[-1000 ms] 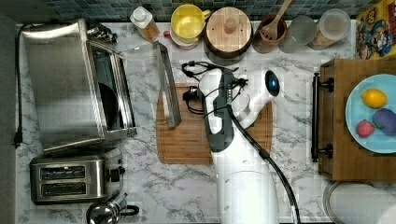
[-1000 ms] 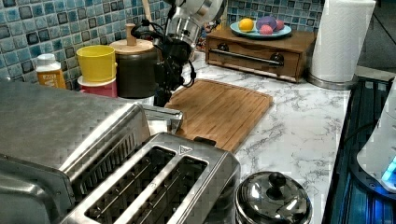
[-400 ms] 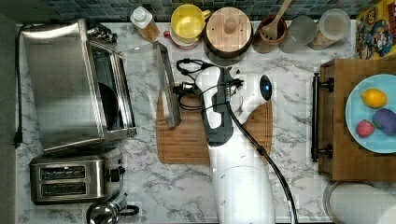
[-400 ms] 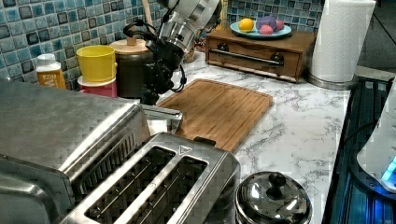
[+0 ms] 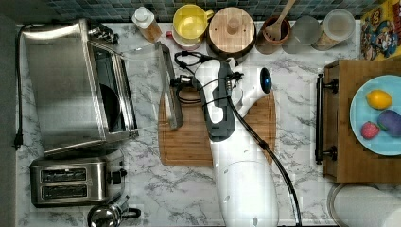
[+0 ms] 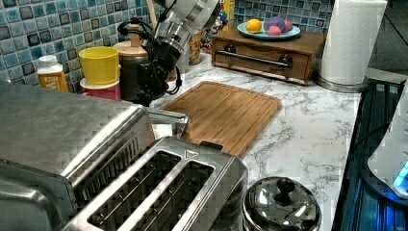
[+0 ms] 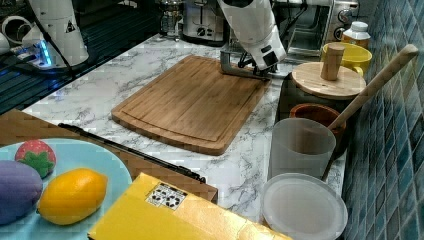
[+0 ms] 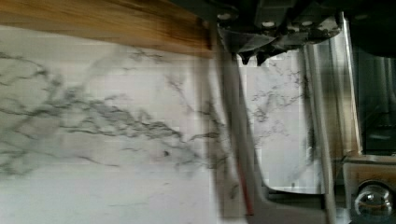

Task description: Close the oven.

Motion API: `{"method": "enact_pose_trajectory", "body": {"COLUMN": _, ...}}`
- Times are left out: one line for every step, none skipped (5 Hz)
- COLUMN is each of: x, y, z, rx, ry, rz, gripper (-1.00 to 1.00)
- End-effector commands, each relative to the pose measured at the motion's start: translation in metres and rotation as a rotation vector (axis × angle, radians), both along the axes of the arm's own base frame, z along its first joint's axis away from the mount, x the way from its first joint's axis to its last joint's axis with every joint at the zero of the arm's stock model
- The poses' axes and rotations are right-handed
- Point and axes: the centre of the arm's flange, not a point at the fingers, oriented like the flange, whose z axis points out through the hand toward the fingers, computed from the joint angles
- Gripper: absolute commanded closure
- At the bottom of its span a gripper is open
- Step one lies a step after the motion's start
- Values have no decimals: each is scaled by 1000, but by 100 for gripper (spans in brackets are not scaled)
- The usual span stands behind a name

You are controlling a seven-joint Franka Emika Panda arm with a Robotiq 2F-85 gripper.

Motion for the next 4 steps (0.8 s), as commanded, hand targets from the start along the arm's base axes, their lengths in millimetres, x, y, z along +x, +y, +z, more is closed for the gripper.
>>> {"method": "enact_pose_trajectory", "body": {"x": 76, "y": 25, "z": 65, "rx": -53, "ry": -77, "rz": 236, "gripper": 100}}
{"method": "enact_pose_trajectory", "body": {"x": 83, "y": 33, "z": 62, "rx": -75, "ry": -56, "rz": 297, "gripper": 100}}
{"method": "enact_pose_trajectory", "body": {"x": 81, "y": 36, "z": 68, "rx": -45, "ry": -68, "rz": 287, "gripper": 100}}
{"method": "enact_pose_trajectory", "body": {"x": 82, "y": 51, "z": 87, "rx": -52, "ry": -63, "rz": 335, "gripper": 100}}
